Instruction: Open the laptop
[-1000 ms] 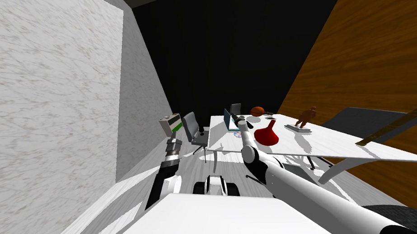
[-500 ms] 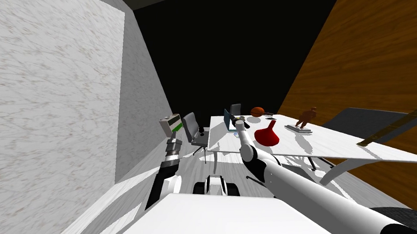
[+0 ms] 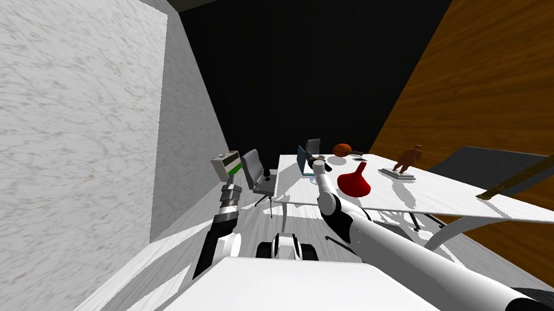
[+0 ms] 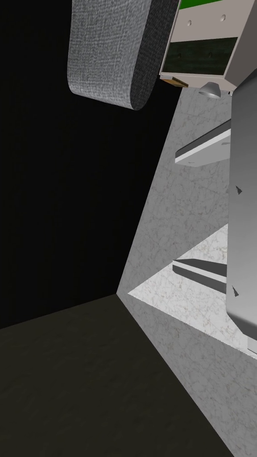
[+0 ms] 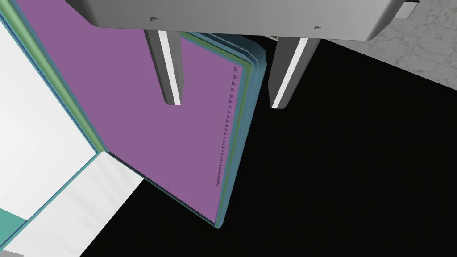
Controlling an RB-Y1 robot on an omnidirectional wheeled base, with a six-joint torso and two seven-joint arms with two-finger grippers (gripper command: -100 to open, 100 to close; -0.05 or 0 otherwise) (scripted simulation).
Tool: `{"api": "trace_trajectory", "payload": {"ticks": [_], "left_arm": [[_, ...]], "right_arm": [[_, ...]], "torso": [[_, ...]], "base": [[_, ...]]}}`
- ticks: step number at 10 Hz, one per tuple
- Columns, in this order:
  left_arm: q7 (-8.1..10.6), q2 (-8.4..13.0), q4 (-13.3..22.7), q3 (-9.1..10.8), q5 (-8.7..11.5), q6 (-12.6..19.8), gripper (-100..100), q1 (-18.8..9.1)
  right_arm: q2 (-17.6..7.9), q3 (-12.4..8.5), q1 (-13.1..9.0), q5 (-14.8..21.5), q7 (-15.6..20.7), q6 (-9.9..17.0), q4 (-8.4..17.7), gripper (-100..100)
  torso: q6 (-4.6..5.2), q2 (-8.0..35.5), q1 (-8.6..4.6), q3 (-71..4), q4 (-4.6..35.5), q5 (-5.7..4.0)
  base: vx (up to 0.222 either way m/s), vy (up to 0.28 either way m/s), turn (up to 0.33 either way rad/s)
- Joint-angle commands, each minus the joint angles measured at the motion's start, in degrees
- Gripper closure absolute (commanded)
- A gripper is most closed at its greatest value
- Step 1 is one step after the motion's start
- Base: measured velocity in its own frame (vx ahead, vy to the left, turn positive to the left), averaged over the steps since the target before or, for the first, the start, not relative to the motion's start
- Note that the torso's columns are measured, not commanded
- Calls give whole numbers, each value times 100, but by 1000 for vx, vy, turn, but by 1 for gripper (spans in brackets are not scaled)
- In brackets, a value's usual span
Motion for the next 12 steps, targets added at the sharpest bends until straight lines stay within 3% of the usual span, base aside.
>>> {"api": "trace_trajectory", "payload": {"ticks": [1,2,5,6,7,9,12], "left_arm": [[0,0,0,0,0,0,0,0],[0,0,0,0,0,0,0,0],[0,0,0,0,0,0,0,0],[0,0,0,0,0,0,0,0],[0,0,0,0,0,0,0,0],[0,-1,0,0,0,0,0,1],[0,-1,0,-1,0,0,0,0]], "right_arm": [[42,-175,73,-265,-239,73,-28,100],[42,-175,73,-265,-239,73,-28,100],[160,-428,141,-599,-582,199,-139,100],[101,-347,112,-606,-470,159,-79,100],[152,-507,296,-911,-597,328,-200,100],[152,-507,296,-911,-597,328,-200,100],[246,-741,565,-1315,-788,590,-391,100]], "torso": [[1,-9,8,-6,-4,2],[2,-8,9,-6,-6,4],[-25,-4,33,-3,6,17],[-28,-1,33,-1,11,16],[-37,4,68,2,17,28],[-47,9,80,5,16,33],[-42,14,69,9,25,33]], "base": [[-3,-95,-3],[-7,-70,-9],[-3,-98,-12],[1,-60,-8],[40,-55,18],[24,-33,-7],[25,-28,27]]}}
